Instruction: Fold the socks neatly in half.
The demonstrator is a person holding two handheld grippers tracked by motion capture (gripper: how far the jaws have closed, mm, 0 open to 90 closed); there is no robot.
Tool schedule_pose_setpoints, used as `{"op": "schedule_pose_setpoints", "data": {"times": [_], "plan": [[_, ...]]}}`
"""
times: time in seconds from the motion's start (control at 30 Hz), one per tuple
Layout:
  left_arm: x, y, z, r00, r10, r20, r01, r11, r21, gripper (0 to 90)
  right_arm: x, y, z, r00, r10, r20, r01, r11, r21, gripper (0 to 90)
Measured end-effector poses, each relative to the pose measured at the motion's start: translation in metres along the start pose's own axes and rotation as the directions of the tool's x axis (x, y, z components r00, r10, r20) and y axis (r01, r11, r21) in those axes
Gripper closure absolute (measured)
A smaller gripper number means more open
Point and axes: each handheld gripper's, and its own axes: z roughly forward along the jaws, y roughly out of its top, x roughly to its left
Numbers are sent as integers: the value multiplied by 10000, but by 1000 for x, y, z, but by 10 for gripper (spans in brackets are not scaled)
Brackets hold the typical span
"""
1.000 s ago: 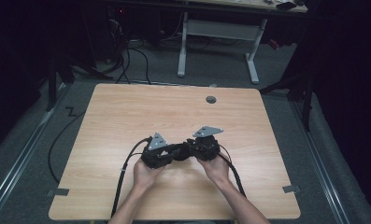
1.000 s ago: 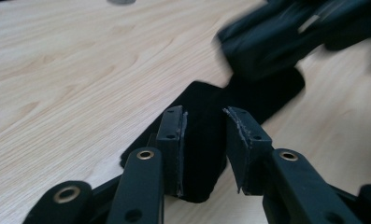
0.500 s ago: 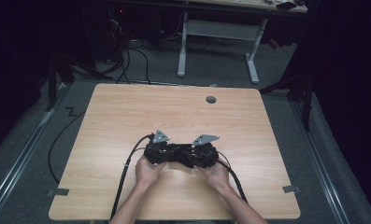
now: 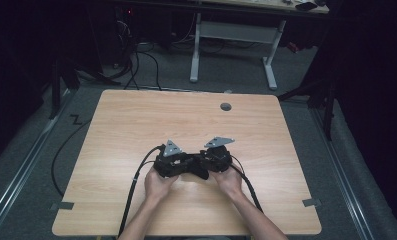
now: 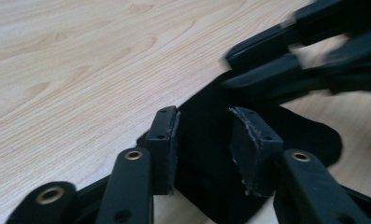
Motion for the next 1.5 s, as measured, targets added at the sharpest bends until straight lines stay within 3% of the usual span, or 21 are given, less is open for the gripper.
{"op": "schedule_pose_setpoints", "data": {"times": [0.17, 0.33, 0.43, 0.57, 0.63, 0.77, 0.87, 1.13, 1.33, 1.4, 1.5], "plan": [[-7, -8, -2, 9983, 468, -339, -459, 9986, 268, 590, -5, 0, 13, 9995, 214, -252, -204, 9990, 409, 703], [-10, -18, 2, 9902, 1131, -823, -1043, 9891, 1042, 591, -8, -1, 17, 9991, 273, -318, -256, 9982, 536, 706], [-9, -18, -4, 9931, 861, -790, -801, 9938, 765, 585, -8, -1, 18, 9994, 193, -300, -177, 9985, 527, 706], [-11, -10, -11, 9958, 609, -682, -612, 9981, -19, 564, -9, -2, 18, 9988, 348, -332, -331, 9983, 488, 703], [-7, -4, -10, 9969, 278, -739, -300, 9992, -281, 567, -9, -1, 18, 9991, 312, -289, -298, 9984, 475, 702], [1, -1, 5, 9972, -67, -750, 86, 9996, 252, 597, -9, -2, 17, 9991, 334, -248, -322, 9985, 447, 679], [5, -3, 11, 9972, -402, -635, 422, 9987, 296, 621, -10, -3, 17, 9991, 379, -188, -370, 9983, 446, 649], [10, 8, 25, 9970, -87, -763, 147, 9968, 785, 651, -10, -4, 19, 9992, 230, 341, -238, 9995, 231, 630], [16, 17, 37, 9968, -418, -676, 467, 9963, 719, 656, -22, -4, 21, 9976, 556, 423, -561, 9984, 121, 629], [16, 20, 39, 9964, -262, -805, 326, 9963, 800, 656, -29, -4, 24, 9965, 770, 315, -773, 9969, 116, 629], [19, 21, 43, 9959, -421, -805, 479, 9963, 707, 661, -31, 1, 26, 9968, 605, 514, -621, 9976, 293, 630]]}}
